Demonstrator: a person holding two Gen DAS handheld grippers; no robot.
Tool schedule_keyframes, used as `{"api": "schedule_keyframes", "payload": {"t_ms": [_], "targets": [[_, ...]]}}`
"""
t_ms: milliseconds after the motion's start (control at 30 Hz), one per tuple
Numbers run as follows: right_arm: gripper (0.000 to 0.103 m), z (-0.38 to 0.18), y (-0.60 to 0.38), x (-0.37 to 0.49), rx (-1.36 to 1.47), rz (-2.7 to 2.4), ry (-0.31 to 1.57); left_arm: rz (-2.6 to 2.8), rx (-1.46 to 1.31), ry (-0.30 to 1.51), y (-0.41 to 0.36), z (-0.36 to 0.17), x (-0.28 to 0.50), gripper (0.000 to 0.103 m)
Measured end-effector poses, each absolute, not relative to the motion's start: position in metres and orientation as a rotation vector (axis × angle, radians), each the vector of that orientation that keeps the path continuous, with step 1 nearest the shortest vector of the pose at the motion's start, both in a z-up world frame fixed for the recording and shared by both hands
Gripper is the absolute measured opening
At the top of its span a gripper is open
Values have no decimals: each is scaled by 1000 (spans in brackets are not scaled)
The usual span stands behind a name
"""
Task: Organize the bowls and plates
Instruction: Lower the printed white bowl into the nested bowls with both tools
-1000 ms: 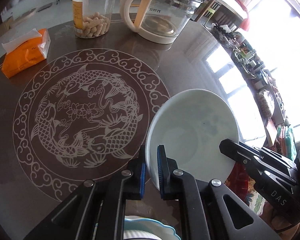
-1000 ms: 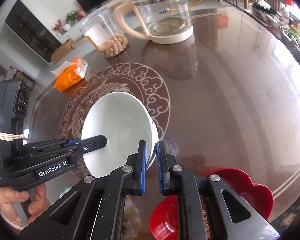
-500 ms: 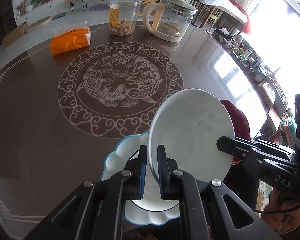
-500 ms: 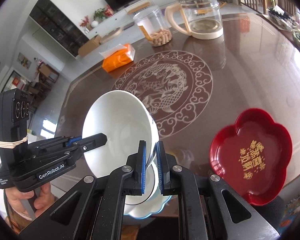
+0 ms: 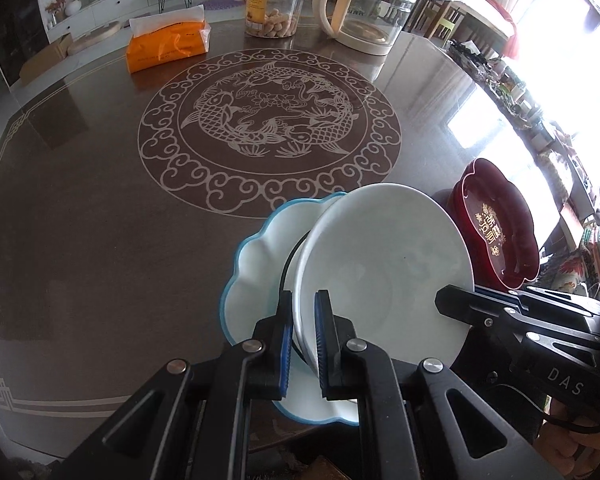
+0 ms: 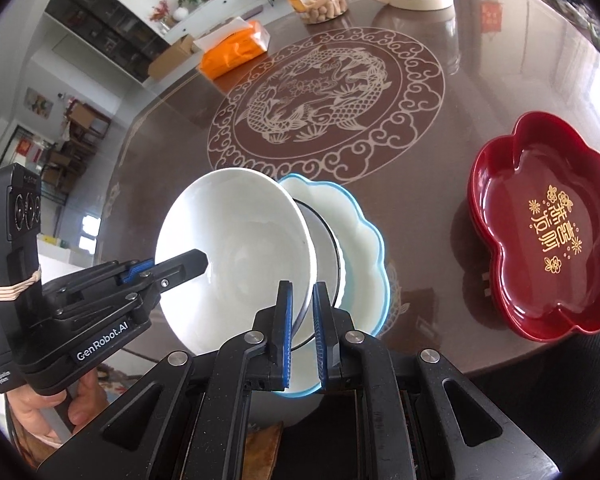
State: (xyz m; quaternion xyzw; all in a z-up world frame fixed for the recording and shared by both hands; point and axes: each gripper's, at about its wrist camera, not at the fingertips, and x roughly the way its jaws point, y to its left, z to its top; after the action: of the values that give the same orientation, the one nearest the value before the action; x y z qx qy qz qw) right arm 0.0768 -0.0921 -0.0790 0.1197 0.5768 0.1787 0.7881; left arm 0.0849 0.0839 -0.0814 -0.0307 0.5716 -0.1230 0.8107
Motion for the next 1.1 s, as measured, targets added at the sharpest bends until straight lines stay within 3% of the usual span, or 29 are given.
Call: {"api": "schedule_keyframes", "payload": {"t_ms": [733, 1100], "targets": [[11, -88, -76, 69, 99, 332, 1196, -203, 142, 1144, 67, -95, 72, 10], [11, -87, -81, 72, 132, 338, 1184, -245, 23, 1141, 88, -83, 73, 10]]}}
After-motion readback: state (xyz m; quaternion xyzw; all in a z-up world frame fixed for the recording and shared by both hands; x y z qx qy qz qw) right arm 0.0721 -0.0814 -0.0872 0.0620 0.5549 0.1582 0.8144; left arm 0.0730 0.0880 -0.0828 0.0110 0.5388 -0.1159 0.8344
